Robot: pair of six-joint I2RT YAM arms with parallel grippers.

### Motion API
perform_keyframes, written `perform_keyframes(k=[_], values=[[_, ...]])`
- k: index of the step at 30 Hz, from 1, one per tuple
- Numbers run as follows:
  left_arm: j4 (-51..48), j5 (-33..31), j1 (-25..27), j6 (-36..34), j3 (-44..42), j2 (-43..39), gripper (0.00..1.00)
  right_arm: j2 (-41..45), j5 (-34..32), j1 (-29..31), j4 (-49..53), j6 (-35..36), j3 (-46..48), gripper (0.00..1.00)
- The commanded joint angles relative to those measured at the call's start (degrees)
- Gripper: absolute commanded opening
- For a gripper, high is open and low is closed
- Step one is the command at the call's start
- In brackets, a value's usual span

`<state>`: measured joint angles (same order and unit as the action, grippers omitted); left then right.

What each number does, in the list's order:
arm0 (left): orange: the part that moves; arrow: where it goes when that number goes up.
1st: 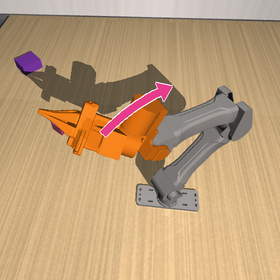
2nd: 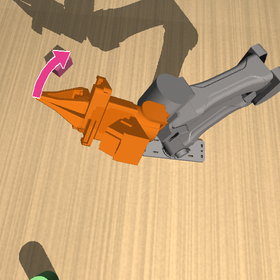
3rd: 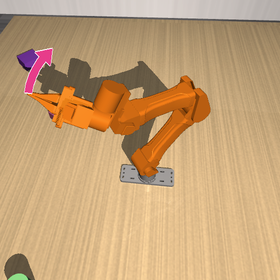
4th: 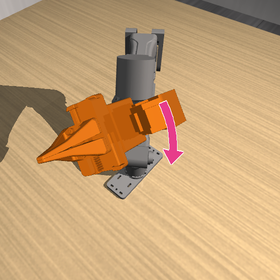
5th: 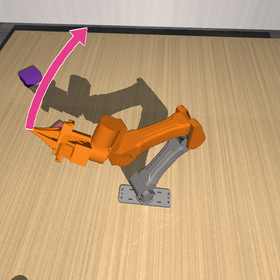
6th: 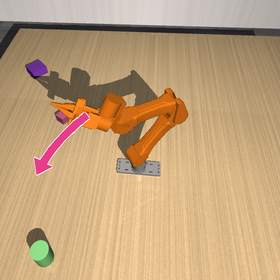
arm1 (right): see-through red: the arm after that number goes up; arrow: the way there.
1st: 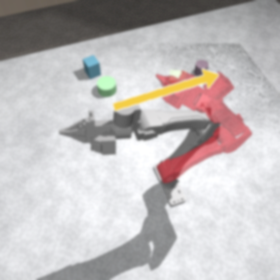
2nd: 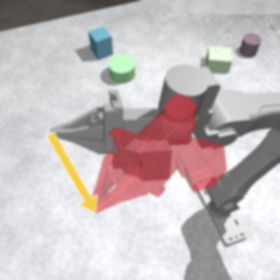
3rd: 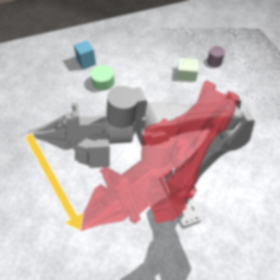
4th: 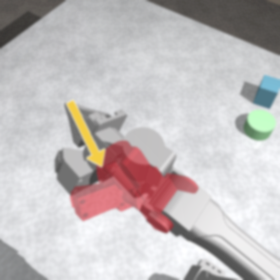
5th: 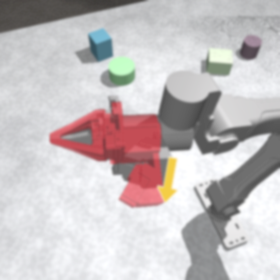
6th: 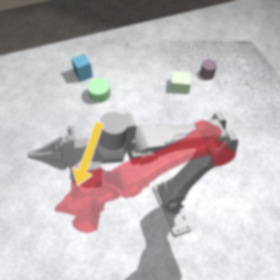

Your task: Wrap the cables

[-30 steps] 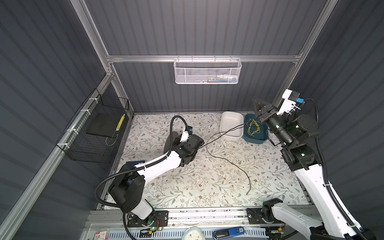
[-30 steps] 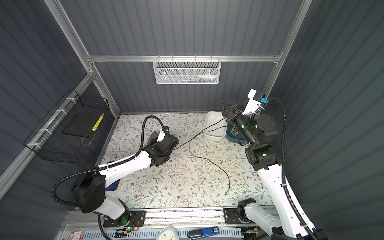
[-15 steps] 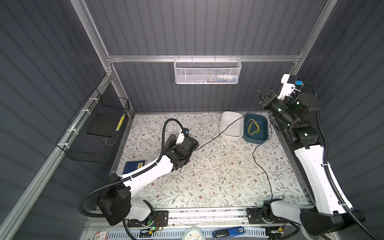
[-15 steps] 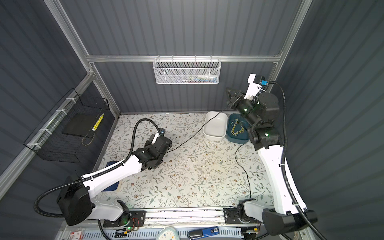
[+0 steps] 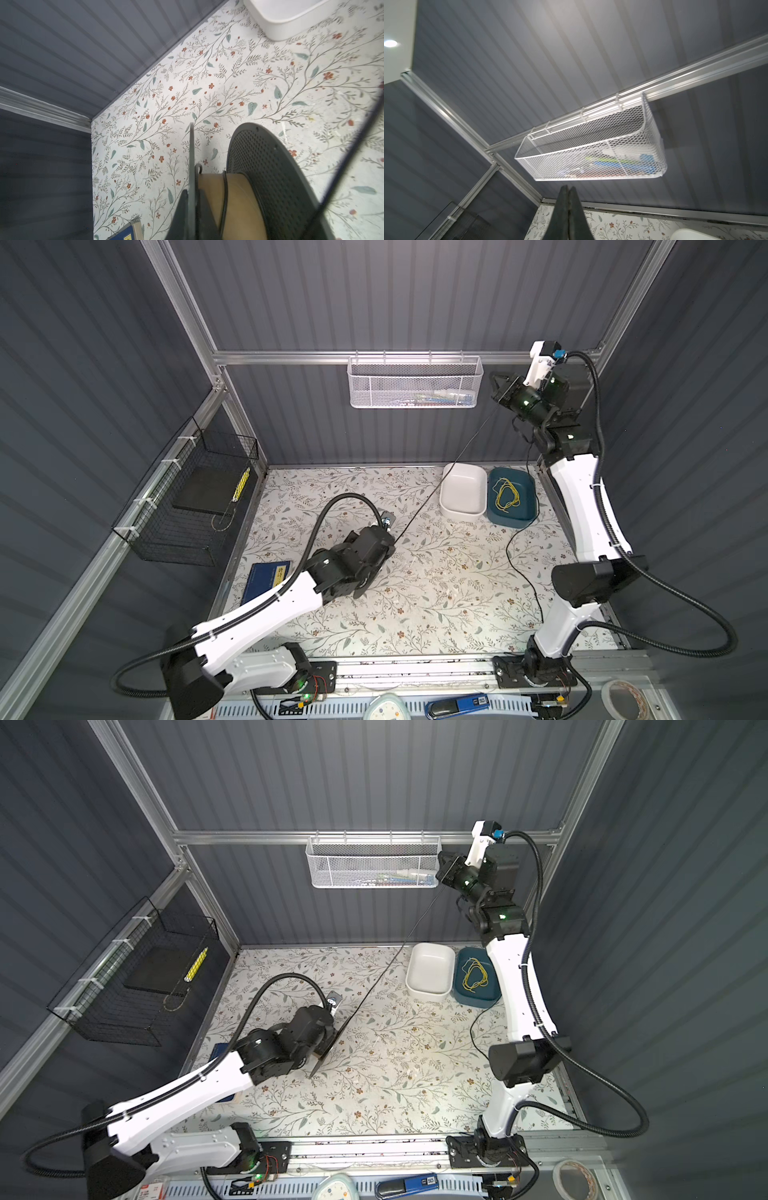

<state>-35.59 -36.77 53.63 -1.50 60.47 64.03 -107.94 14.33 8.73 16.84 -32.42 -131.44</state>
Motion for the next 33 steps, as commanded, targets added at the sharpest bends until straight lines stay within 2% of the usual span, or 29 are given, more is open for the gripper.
perform_keyframes(k=[1,6,11,13,17,20,22,26,29,33], values=[[-5.24,5.15,-0.52,-3.56,5.11,-5.23,0.0,-2.89,-5.13,-0.47,2.06,3.24,0.17,0.0],[-8.23,13.45,-1.81,-2.88,15.66,-7.3,0.0,0.97,-5.82,0.05,-6.89,2.54,19.17,0.0],[-10.42,21.84,-4.57,-3.93,26.6,-6.39,0.0,5.85,-9.62,1.92,-13.88,4.46,36.67,0.0],[-13.11,21.33,-5.09,-4.24,30.47,-5.65,0.0,8.04,-10.91,2.58,-15.82,5.28,42.83,0.0],[-16.14,24.83,-5.29,-6.24,34.02,-5.85,0.0,10.76,-13.19,2.11,-19.8,4.51,52.79,0.0],[-15.69,21.78,-5.29,-5.73,35.4,-6.28,0.0,10.39,-12.38,1.79,-19.3,4.4,53.61,0.0],[-13.48,22.92,-5.3,-4.71,36.22,-6.6,0.0,11.08,-12.35,2.36,-19.07,4.33,55.22,0.0],[-6.86,17.22,-5.29,-1.75,39.16,-5.02,0.0,15.57,-16.49,5.9,-23.31,3.28,64.73,0.0],[-2.03,11.51,-5.31,0.47,41.84,-1.27,0.0,19.15,-22.1,10.56,-25.72,4.97,70.96,0.0],[5.76,5.62,-5.47,3.17,43.5,3.66,0.0,26.36,-26.11,15.45,-27.41,4.7,78.52,0.0]])
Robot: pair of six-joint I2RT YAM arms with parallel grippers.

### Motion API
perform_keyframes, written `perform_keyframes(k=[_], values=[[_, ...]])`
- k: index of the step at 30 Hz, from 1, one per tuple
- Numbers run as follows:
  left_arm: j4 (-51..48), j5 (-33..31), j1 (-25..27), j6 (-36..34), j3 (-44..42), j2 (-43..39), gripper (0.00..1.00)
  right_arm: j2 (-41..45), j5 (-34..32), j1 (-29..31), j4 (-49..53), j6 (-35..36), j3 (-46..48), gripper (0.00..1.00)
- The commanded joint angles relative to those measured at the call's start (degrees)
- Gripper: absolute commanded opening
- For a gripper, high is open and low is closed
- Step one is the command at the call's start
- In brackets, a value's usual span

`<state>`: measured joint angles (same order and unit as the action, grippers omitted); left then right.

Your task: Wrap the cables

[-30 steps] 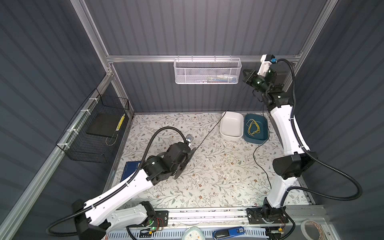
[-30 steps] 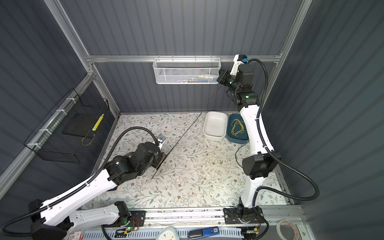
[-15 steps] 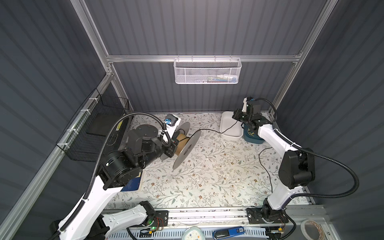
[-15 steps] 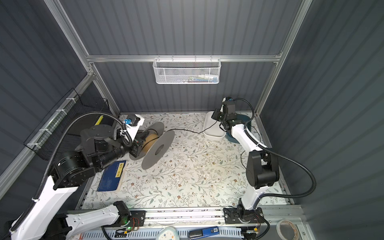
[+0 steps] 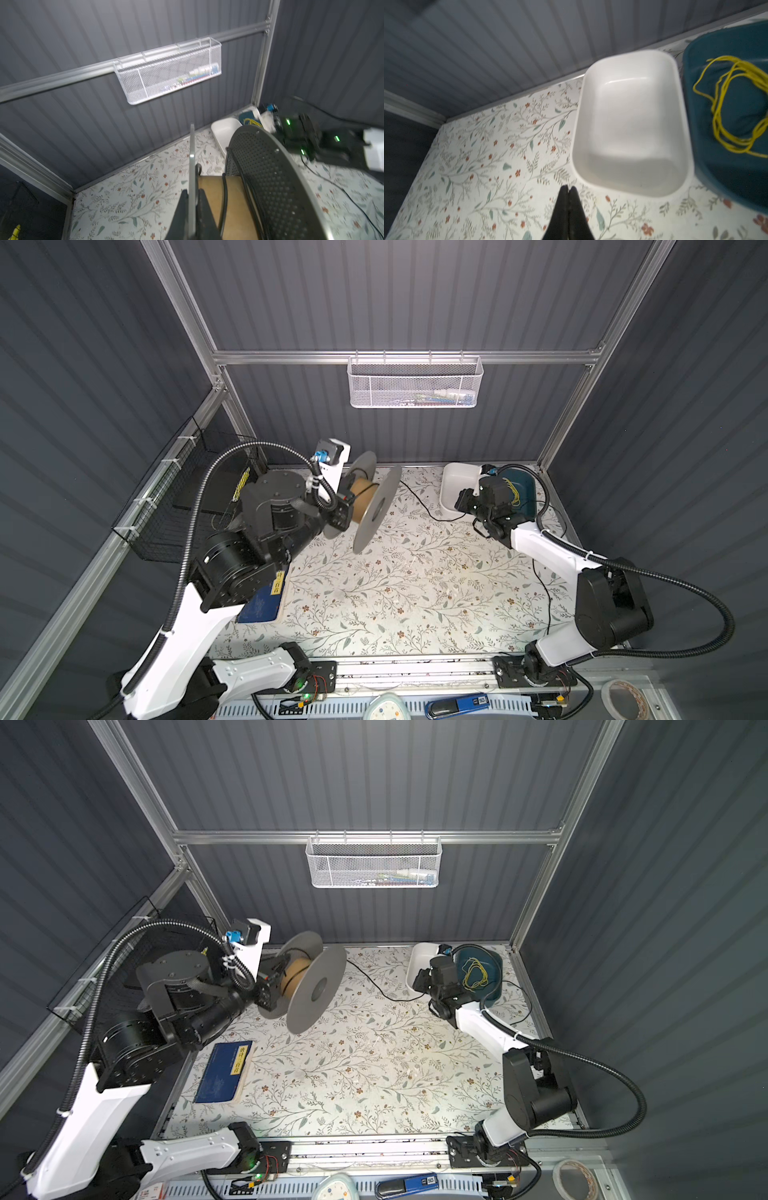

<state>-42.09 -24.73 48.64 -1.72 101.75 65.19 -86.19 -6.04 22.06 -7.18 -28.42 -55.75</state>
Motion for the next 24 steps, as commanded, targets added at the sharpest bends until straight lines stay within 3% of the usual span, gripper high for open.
perform_keyframes(k=[1,5,8,13,19,24], values=[[14.07,-7.3,-0.73,3.94,2.41,3.39,0.0,6.05,-6.52,3.66,-3.37,0.95,4.09,0.0],[20.84,-7.1,-4.51,10.97,1.83,6.51,0.0,10.37,-9.53,10.72,-2.07,1.03,8.03,0.0],[26.27,-14.6,-4.95,11.63,-0.21,9.27,0.0,14.88,-11.47,16.47,-2.23,0.68,11.18,0.0],[34.99,-25.97,-5.58,5.54,-4.75,15.96,0.0,24.15,-16.5,25.68,2.14,2.45,11.6,0.0],[35.6,-29.93,-6.74,5.82,-12.42,22.04,0.0,31.76,-18.49,31.61,7.75,6.73,5.43,0.0],[32.87,-28.86,-6.63,7.65,-19.72,24.35,0.0,31.0,-15.12,32.08,11.17,11.98,-4.98,0.0]])
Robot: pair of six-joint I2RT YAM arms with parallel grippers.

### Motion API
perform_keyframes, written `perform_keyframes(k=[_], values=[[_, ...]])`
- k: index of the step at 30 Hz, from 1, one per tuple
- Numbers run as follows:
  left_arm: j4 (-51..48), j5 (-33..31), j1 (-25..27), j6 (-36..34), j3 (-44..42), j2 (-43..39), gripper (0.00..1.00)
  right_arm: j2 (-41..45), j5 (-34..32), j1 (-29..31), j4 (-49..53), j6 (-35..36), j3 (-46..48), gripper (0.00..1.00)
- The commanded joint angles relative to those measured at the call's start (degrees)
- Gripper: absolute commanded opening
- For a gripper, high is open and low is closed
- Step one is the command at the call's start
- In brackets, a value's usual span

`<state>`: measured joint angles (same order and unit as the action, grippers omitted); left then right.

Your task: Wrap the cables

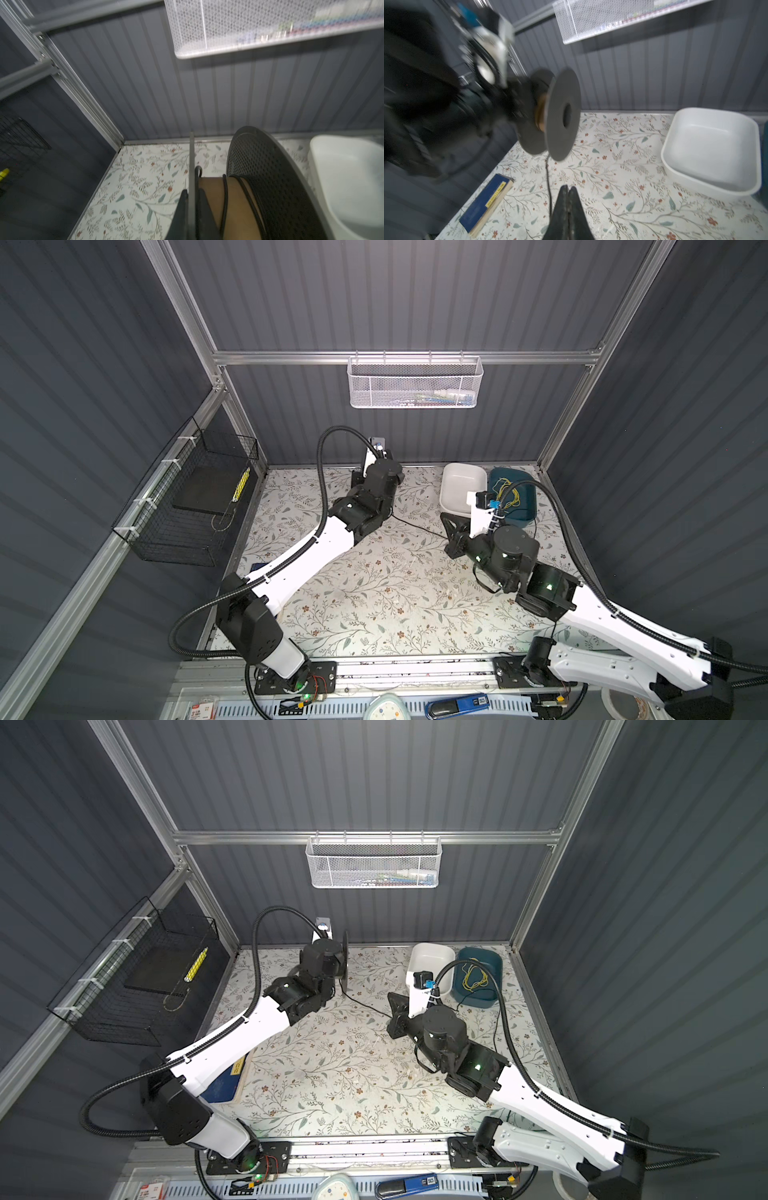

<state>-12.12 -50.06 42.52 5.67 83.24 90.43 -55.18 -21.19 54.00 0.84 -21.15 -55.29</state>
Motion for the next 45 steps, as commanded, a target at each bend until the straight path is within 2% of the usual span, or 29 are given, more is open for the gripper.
perform_keyframes(k=[1,5,9,14,20,25,28,34,38,41,45], values=[[1.27,-3.06,-0.51,0.83,-1.67,-0.56,0.0,-0.82,0.83,0.01,3.41,5.6,-7.41,0.0],[-2.71,-2.72,0.27,2.11,-7.8,-0.62,0.0,-5.75,6.82,-4.04,4.84,6.19,-17.15,0.05],[-6.41,-1.34,2.26,2.85,-12.87,-2.35,0.0,-11.41,15.34,-11.61,4.14,2.9,-25.49,0.1],[-11.59,-1.44,6.16,4.17,-16.29,-4.11,0.0,-19.5,25.34,-17.67,6.4,-0.8,-36.73,0.2],[-16.53,-0.12,7.49,6.52,-20.37,-7.94,0.0,-24.0,33.29,-24.13,5.54,-7.63,-42.55,0.32],[-20.27,-1.26,7.48,6.95,-22.71,-10.22,0.0,-24.32,39.22,-30.44,3.69,-13.84,-44.94,0.32],[-22.44,-1.54,7.51,7.12,-23.39,-11.8,0.0,-24.4,42.1,-33.25,3.99,-14.78,-46.23,0.37],[-29.91,-2.22,7.49,5.46,-21.8,-15.4,0.0,-21.42,47.29,-39.04,-3.64,-22.13,-37.77,0.42],[-37.17,-8.1,7.57,7.77,-21.06,-15.28,0.0,-17.78,47.8,-40.2,-11.76,-25.97,-26.9,0.47],[-41.23,-13.48,7.73,13.02,-20.66,-13.31,0.0,-15.96,47.12,-39.63,-28.46,-33.5,-11.97,0.52],[-36.94,-17.34,8.27,13.05,-20.97,-11.92,0.0,-16.52,42.96,-38.5,-46.56,-37.86,2.31,0.53]])
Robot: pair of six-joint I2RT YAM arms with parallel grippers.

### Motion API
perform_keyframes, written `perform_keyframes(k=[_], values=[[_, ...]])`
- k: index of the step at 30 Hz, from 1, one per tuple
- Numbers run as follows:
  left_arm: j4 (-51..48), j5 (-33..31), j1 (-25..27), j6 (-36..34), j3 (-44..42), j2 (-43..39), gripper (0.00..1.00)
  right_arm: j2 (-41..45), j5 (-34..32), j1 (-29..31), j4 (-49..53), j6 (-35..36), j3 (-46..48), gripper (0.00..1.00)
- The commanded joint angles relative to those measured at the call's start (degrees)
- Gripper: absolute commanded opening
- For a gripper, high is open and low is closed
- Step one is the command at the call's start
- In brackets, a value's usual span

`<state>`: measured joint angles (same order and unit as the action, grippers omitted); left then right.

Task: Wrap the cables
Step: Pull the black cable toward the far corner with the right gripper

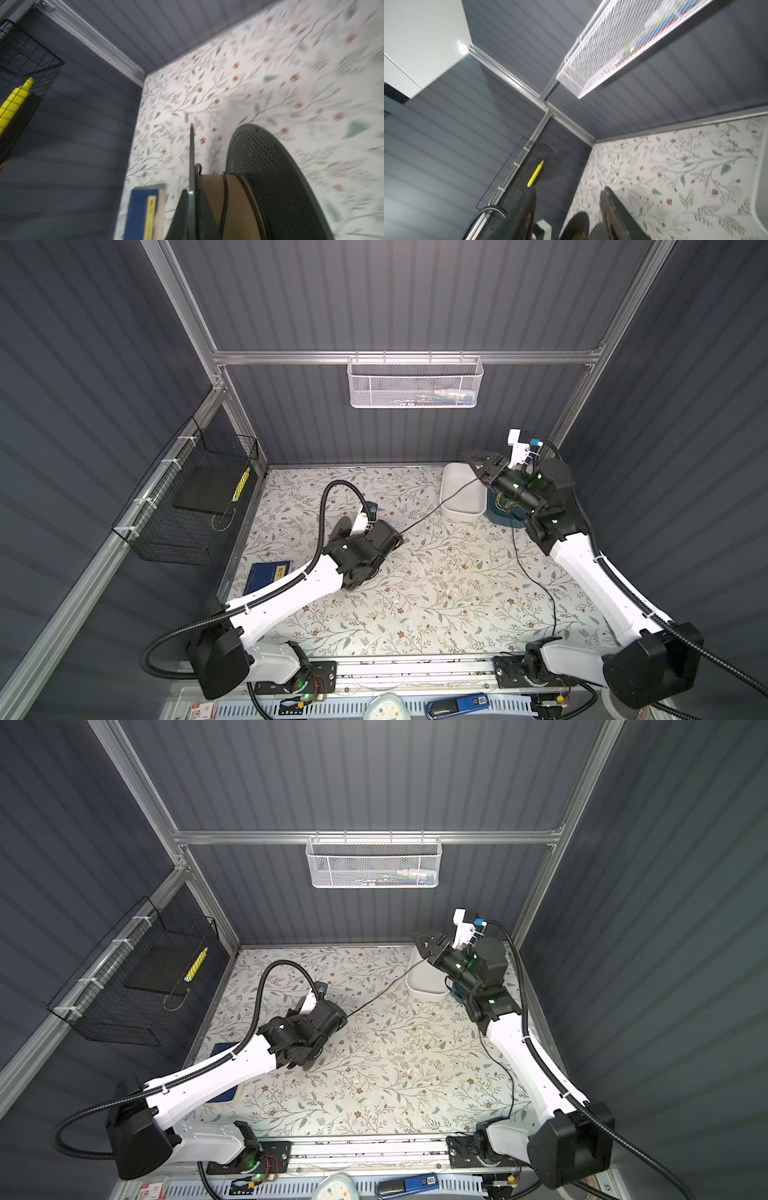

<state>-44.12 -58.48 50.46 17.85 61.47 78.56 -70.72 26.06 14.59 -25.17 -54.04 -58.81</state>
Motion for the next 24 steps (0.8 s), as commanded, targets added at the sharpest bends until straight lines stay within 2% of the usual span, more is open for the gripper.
perform_keyframes(k=[1,4,7,15,20,24], values=[[-3.57,-8.3,0.41,0.3,0.76,0.3,0.0,-1.36,-4.92,1.22,-23.34,-4.72,7.61,0.53],[0.25,-5.75,0.55,-1.76,0.44,0.62,0.0,-4.01,-4.72,1.09,-28.05,-5.66,8.74,0.51],[0.42,-5.74,0.62,-2.27,0.75,0.62,0.0,-5.59,-4.18,0.86,-27.73,-5.36,7.36,0.5],[0.71,-7.17,0.43,-3.69,-1.87,0.6,0.0,-3.54,2.54,-11.33,-9.47,-1.78,-3.58,0.51],[1.46,-6.61,-0.13,-4.31,-2.42,1.06,0.0,-5.68,5.93,-18.39,-6.63,-4.18,-9.36,0.5],[0.99,-6.39,-0.1,-4.88,-1.82,0.81,0.0,-7.37,7.3,-20.68,-4.21,-3.56,-12.45,0.5]])
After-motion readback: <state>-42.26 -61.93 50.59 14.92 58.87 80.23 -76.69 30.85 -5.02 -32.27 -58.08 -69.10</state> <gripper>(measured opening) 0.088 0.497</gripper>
